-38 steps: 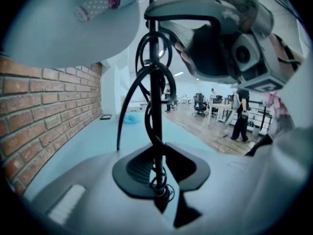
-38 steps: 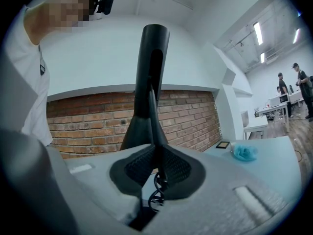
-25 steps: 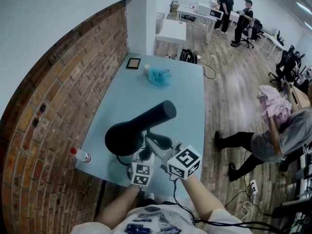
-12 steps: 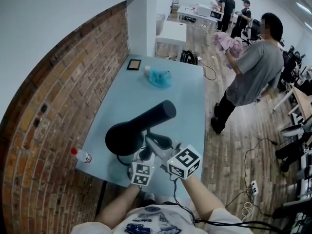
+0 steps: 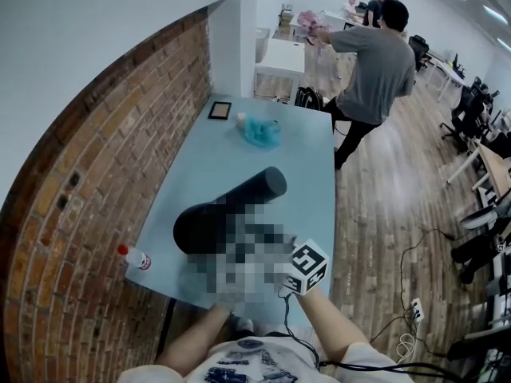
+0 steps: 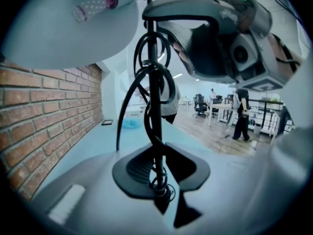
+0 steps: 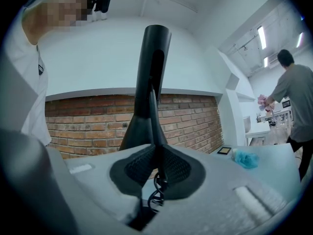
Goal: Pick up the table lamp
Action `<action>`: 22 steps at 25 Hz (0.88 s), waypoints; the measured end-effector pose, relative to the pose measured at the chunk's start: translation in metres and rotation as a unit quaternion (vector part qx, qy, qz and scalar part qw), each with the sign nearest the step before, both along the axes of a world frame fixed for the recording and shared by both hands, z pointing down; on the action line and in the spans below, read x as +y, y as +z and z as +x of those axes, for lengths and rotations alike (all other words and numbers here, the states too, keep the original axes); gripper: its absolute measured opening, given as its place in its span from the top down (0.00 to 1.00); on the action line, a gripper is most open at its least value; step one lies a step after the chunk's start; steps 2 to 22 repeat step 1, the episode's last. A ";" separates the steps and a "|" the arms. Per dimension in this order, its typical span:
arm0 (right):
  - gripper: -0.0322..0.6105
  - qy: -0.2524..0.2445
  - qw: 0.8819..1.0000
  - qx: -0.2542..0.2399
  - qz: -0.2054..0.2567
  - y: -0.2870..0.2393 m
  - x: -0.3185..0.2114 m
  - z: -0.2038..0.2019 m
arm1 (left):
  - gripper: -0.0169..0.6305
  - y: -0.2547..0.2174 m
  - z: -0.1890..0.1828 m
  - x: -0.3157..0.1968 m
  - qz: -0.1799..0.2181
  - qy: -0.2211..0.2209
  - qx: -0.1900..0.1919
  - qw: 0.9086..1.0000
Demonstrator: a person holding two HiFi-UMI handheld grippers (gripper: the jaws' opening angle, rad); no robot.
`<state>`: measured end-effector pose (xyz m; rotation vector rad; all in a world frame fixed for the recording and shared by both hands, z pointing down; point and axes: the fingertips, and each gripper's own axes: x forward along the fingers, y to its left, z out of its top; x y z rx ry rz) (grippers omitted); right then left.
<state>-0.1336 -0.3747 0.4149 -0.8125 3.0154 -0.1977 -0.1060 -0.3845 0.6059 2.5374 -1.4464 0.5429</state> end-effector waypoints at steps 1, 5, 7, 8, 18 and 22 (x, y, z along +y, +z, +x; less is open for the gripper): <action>0.89 0.001 1.000 0.000 0.000 -0.001 0.000 0.000 | 0.87 0.000 0.000 0.000 0.000 0.000 -0.001 1.000; 0.89 0.001 1.000 0.000 0.000 -0.001 0.000 0.000 | 0.87 0.000 0.000 0.000 0.000 0.000 -0.001 1.000; 0.89 0.001 1.000 0.000 0.000 -0.001 0.000 0.000 | 0.87 0.000 0.000 0.000 0.000 0.000 -0.001 1.000; 0.89 0.001 1.000 0.000 0.000 -0.001 0.000 0.000 | 0.87 0.000 0.000 0.000 0.000 0.000 -0.001 1.000; 0.89 0.001 1.000 0.000 0.000 -0.001 0.000 0.000 | 0.87 0.000 0.000 0.000 0.000 0.000 -0.001 1.000; 0.89 0.001 1.000 0.000 0.000 -0.001 0.000 0.000 | 0.87 0.000 0.000 0.000 0.000 0.000 -0.001 1.000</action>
